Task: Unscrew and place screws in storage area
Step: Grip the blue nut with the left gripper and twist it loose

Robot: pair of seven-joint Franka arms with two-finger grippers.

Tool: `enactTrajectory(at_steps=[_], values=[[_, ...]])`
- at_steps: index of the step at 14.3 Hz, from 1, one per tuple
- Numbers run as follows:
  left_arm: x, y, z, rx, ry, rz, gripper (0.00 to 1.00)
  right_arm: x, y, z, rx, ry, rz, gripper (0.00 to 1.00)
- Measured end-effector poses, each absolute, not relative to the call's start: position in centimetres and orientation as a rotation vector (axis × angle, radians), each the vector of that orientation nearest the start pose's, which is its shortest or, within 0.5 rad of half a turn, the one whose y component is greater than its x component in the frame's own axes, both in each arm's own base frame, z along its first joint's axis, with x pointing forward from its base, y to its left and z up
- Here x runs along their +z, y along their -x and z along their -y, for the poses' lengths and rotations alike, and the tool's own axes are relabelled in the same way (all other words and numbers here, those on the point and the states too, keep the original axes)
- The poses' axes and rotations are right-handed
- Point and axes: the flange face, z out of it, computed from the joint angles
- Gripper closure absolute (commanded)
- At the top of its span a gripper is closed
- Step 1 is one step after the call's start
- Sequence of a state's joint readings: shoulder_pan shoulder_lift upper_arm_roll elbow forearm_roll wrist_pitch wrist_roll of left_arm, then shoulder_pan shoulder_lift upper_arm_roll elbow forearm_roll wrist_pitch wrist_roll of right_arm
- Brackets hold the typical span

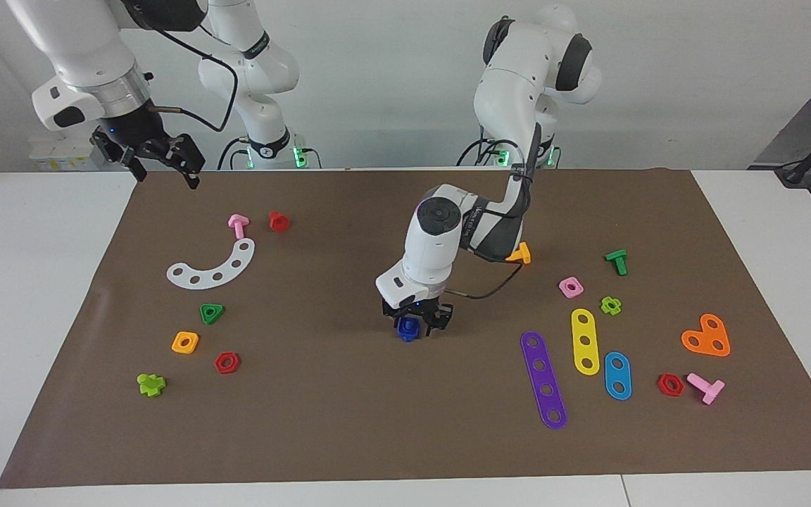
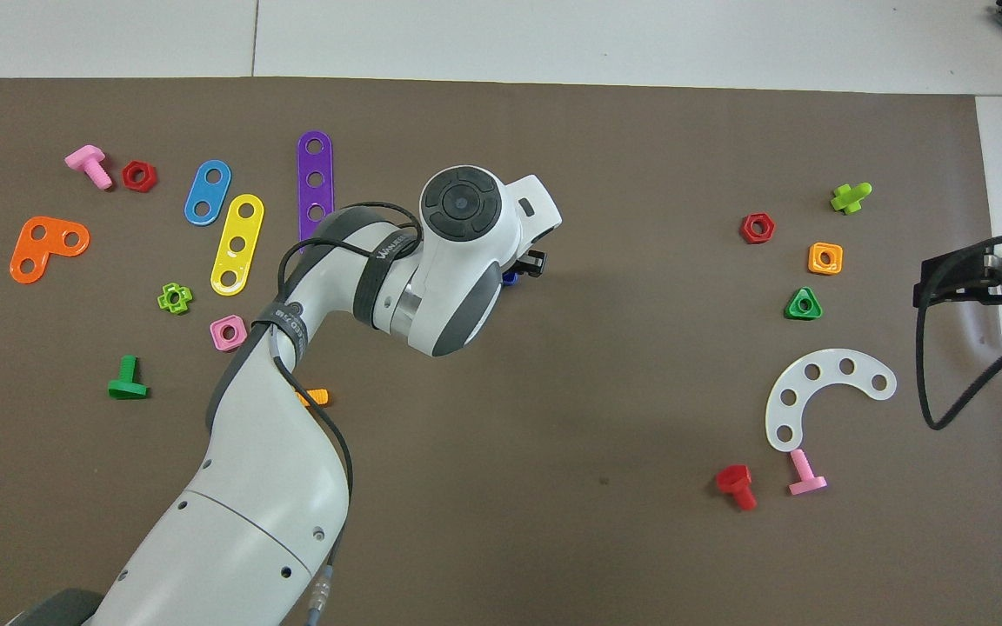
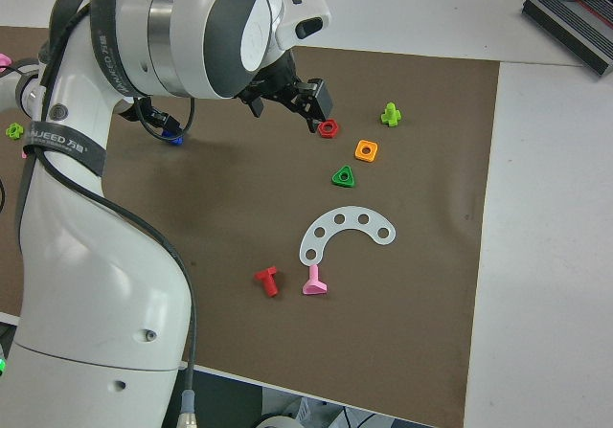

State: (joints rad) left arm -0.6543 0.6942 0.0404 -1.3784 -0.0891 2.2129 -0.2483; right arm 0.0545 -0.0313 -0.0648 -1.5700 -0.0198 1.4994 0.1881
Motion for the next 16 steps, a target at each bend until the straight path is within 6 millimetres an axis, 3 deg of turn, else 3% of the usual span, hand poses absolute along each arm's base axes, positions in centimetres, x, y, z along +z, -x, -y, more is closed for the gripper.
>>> enactTrajectory(at_steps=[16], values=[[31.34, -60.09, 43.96, -0.179, 3.198, -0.531, 0.47, 63.58, -53.74, 0.83, 0.059, 3.147, -0.315, 0.0]])
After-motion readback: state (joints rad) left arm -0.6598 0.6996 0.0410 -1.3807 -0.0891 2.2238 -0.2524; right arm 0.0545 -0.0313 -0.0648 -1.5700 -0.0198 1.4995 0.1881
